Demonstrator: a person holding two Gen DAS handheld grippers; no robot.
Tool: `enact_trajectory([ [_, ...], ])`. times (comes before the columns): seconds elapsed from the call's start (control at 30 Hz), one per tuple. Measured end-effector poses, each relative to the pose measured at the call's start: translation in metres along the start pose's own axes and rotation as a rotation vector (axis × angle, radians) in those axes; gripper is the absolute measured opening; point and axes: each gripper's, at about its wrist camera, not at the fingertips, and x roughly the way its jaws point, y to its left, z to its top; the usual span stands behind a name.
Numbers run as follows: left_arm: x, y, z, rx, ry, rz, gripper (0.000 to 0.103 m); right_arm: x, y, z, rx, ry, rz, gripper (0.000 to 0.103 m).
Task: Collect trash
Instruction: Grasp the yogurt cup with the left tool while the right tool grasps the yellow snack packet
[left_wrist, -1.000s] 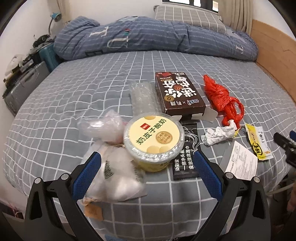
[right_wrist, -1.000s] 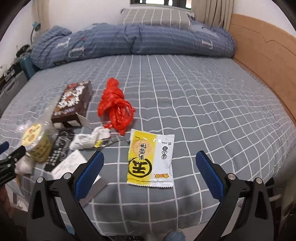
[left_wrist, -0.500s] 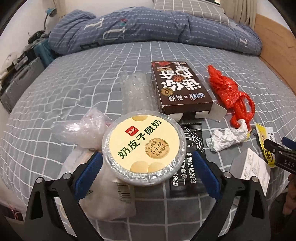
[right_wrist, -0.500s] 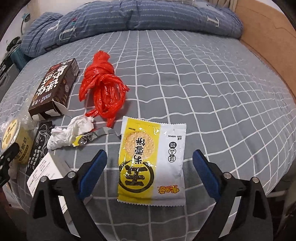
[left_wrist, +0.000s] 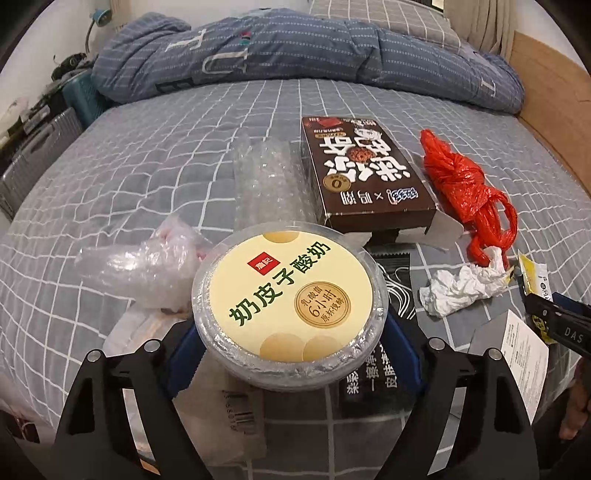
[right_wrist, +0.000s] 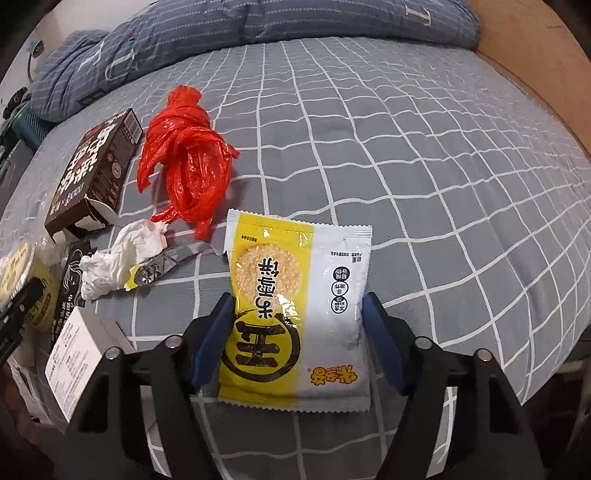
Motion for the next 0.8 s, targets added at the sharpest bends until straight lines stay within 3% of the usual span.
enact_trajectory([
  [0.27,-0.001,0.000,-0.001,-0.007,-0.009,-0.002,0.080,0.004,0.007,-0.001,-0.039,0.014,-0.004,0.046],
  [0.33,-0.001,0.001,-0.002,-0.013,-0.013,-0.006,0.080,0.004,0.006,-0.001,-0.037,0.007,-0.011,0.031],
  [0.4,-0.001,0.002,-0.002,-0.015,-0.019,-0.012,0.080,0.003,0.006,0.000,-0.039,-0.002,-0.027,0.024],
  [0.8,-0.010,-0.003,-0.002,-0.009,-0.046,-0.031,0.080,-0.013,0.004,0.000,-0.043,-0.030,-0.015,0.019],
])
